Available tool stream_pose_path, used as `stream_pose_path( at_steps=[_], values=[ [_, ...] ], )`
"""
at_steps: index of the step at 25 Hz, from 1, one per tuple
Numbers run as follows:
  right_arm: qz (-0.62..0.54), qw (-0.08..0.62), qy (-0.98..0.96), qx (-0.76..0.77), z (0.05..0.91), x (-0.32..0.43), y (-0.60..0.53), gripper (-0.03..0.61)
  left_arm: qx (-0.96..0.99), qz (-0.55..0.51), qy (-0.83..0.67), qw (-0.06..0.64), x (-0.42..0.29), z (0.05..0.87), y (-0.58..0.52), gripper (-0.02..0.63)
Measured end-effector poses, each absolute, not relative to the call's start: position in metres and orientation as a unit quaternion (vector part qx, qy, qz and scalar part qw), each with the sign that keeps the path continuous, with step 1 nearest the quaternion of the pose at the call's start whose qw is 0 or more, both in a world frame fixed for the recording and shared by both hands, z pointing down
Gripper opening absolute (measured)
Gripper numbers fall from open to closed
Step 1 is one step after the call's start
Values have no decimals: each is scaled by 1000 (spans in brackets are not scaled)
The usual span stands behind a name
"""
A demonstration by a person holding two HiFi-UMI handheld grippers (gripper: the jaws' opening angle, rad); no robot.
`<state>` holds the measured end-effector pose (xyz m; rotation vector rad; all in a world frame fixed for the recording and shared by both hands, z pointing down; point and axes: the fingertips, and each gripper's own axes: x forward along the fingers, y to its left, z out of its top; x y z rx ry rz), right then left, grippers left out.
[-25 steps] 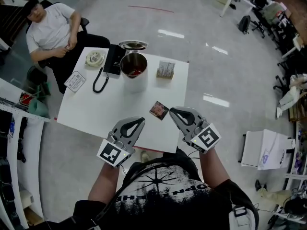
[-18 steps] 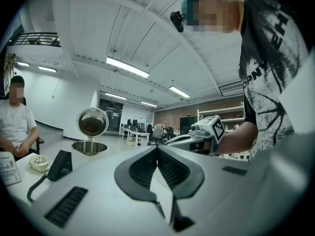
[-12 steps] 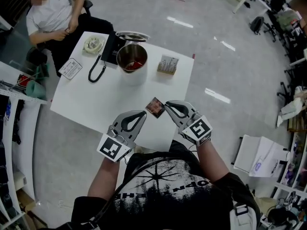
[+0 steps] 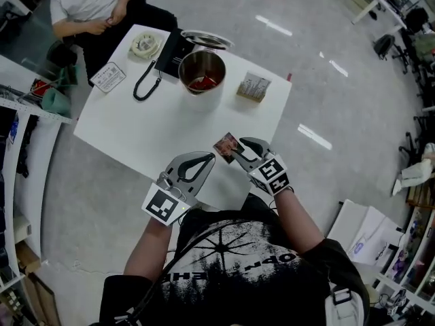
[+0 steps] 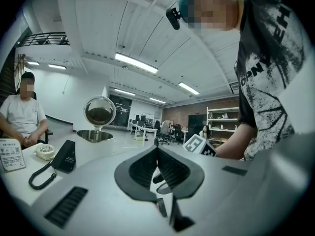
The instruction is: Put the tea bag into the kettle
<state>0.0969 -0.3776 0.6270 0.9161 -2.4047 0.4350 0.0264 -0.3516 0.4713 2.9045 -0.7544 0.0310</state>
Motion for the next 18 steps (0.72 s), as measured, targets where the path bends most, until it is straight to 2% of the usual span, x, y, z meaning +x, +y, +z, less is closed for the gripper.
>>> stream_pose_path(
  at_steps=[2, 6, 18],
  values=[
    [172, 283, -884, 330, 645, 93, -379, 209, 962, 14, -262, 72, 21, 475, -353, 12],
    [182, 321, -875, 313, 676, 83, -382, 267, 955, 24, -285, 78, 8, 481, -355, 12],
    [178, 398, -853, 286, 723, 71, -395, 358, 940, 34, -325, 99, -10, 495, -346, 12]
  ],
)
